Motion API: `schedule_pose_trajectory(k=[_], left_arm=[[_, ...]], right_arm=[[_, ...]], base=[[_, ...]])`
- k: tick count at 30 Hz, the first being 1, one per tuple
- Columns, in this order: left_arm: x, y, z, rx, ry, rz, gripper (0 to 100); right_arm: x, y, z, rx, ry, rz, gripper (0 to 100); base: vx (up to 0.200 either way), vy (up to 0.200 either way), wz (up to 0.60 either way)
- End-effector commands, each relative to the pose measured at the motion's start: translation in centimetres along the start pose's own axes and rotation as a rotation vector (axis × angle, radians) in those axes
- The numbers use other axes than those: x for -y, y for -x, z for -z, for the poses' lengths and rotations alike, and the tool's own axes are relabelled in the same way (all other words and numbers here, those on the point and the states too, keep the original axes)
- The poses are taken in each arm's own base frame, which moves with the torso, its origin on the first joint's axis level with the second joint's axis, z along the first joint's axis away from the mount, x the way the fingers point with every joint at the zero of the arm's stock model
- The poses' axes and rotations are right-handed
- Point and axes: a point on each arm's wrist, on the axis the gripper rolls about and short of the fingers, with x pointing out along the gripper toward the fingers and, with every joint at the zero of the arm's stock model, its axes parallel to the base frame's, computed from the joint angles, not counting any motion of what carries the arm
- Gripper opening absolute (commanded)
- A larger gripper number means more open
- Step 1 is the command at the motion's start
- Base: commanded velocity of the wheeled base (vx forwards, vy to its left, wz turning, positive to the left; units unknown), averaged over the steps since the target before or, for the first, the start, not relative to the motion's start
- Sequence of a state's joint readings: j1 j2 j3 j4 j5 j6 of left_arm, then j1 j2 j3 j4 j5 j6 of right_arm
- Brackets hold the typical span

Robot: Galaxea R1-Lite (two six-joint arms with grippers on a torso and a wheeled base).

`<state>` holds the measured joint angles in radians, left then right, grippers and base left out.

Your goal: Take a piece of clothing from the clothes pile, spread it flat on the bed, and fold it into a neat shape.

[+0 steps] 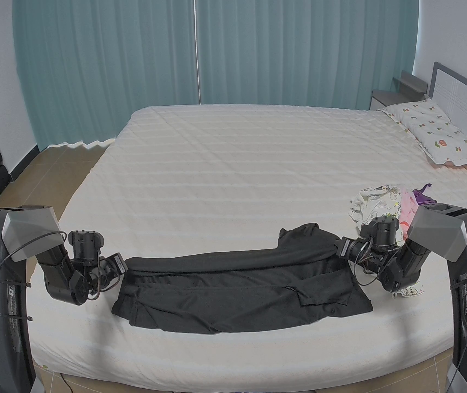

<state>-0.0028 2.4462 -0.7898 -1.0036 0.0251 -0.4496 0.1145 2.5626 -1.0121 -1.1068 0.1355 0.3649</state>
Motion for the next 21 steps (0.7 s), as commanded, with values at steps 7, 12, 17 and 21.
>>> schedule_pose_trajectory(k=[7,12,17,21], left_arm=[[-0.3,0.9,2.6,-0.095,-0.071,-0.021,0],[-0.6,1.5,3.2,-0.120,-0.077,-0.033,0],[-0.8,1.8,3.6,-0.133,-0.093,-0.038,100],[-0.9,2.2,3.7,-0.120,-0.086,-0.032,100]], right_arm=[[0.4,1.7,2.2,-0.105,0.106,0.019,0],[0.5,2.0,2.1,-0.109,0.122,0.022,100],[0.2,3.0,1.1,-0.092,0.122,0.013,100],[0.3,3.6,-0.3,-0.062,0.107,0.002,100]], base=[[0.000,0.000,0.00],[0.000,0.000,0.00],[0.000,0.000,0.00],[0.000,0.000,0.00]])
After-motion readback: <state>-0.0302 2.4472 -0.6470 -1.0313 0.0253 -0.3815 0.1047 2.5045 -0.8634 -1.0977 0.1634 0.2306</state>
